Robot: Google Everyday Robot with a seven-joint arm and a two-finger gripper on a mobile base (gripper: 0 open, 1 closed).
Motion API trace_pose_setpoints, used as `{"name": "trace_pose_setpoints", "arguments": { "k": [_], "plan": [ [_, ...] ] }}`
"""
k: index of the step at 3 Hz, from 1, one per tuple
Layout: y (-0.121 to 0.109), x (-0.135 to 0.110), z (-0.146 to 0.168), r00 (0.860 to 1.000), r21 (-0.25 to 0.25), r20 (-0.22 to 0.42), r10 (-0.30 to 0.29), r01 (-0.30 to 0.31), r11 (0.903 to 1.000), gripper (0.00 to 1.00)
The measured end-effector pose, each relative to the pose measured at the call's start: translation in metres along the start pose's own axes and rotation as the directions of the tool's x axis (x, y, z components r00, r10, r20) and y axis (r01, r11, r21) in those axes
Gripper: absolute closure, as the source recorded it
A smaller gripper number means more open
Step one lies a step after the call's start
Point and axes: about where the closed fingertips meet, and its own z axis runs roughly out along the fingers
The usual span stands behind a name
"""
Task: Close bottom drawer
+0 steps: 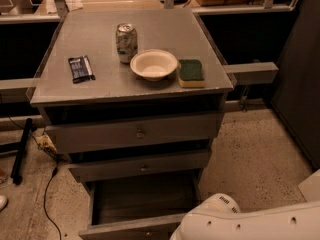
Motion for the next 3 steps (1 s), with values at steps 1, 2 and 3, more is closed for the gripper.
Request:
{"name": "trace_pose_setpoints", "arguments": {
  "k": [1, 2, 3],
  "plan": [
    [0.000, -0.005, 0.003, 1.000, 0.002, -0.002, 0.005, -0.005, 1.0000, 1.00],
    [0.002, 0.004, 0.012, 0.999, -0.011, -0.008, 0.032, -0.032, 0.9994, 1.00],
    [-0.012, 0.016, 0.042, 0.994, -0.025, -0.009, 0.107, -0.107, 0.9940, 1.00]
  ]
}}
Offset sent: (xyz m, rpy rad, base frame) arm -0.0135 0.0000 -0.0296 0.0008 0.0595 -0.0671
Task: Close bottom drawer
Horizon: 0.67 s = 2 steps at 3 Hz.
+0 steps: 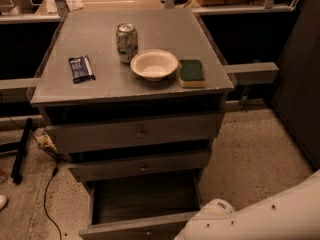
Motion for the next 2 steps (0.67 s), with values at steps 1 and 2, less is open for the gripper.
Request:
{"name": "trace_pose_setpoints", "arguments": {
  "k": [1, 2],
  "plan": [
    [-0.029, 0.004, 0.024, 0.997, 0.018, -0.002, 0.078, -0.078, 0.9968, 1.00],
    [-0.057, 0.004, 0.046, 0.991, 0.032, -0.014, 0.136, -0.135, 0.9903, 1.00]
  ]
}}
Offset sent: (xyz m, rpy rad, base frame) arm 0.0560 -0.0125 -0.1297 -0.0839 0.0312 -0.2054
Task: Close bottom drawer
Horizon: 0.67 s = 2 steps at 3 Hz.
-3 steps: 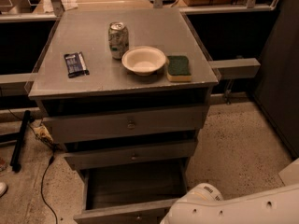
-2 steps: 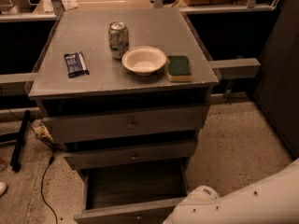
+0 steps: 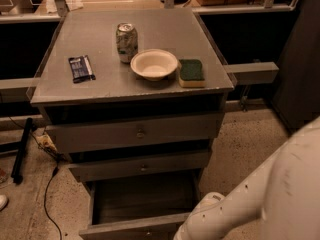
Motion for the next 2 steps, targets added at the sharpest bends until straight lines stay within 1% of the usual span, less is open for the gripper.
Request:
{"name": "trace_pose_setpoints", "arguments": {
  "k": [1, 2],
  "plan": [
    [-0.0305, 0.0000, 0.0245, 0.998, 0.019, -0.036, 0.058, -0.058, 0.9982, 1.00],
    [-0.0319, 0.0010, 0.0263, 0.997, 0.019, -0.040, 0.064, -0.064, 0.9978, 1.00]
  ]
}}
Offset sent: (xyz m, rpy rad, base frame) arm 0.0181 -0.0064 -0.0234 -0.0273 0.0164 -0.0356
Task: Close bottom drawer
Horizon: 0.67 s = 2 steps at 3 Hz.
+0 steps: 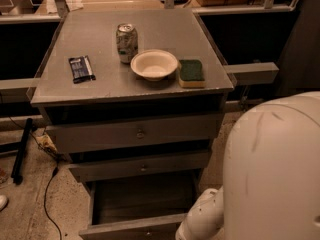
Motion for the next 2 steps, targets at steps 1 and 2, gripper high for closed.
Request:
{"name": "trace_pose_setpoints", "arguments": {
  "k": [1, 2],
  "plan": [
    [-0.009, 0.005, 0.013, 0.999, 0.001, -0.028, 0.037, -0.037, 0.9993, 1.00],
    [-0.030, 0.001, 0.031, 0.996, 0.015, -0.030, 0.085, -0.085, 0.9963, 1.00]
  ]
}}
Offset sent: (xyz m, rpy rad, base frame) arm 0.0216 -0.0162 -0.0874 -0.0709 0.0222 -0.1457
